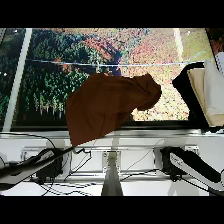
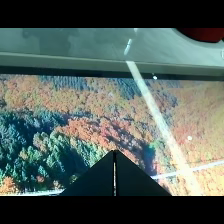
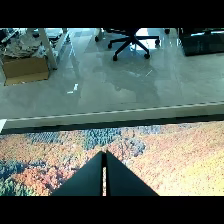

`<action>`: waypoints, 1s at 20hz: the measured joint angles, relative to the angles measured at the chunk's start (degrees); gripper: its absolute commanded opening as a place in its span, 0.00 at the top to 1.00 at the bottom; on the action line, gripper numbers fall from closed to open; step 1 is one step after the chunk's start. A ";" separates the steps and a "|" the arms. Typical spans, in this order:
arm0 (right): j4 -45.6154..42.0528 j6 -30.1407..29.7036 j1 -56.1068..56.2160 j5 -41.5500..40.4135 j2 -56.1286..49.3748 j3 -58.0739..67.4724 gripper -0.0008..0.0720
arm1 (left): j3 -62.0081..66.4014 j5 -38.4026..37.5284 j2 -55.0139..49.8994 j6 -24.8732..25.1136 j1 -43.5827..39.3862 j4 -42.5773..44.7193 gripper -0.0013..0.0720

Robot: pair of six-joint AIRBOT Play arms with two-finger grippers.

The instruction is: Fold the clothes and pants, and hang the long-sleeved shirts on hangers.

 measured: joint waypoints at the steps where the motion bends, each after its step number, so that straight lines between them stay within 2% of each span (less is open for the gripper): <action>1: 0.00 0.00 0.00 -0.02 0.00 0.02 0.97 | 0.00 0.00 0.00 0.00 0.00 0.00 0.96; 16: 0.35 -0.31 0.00 -0.02 0.00 0.02 0.97 | 0.00 0.00 0.00 -0.02 0.00 0.00 0.96; 18: -1.11 -3.32 0.00 0.52 -0.22 0.00 0.97 | 0.00 0.00 0.00 -0.04 -0.07 -0.02 0.96; 20: -4.96 -8.90 -0.20 4.79 -1.01 -0.70 0.97 | 0.00 0.00 0.00 -0.20 -0.13 -0.02 0.96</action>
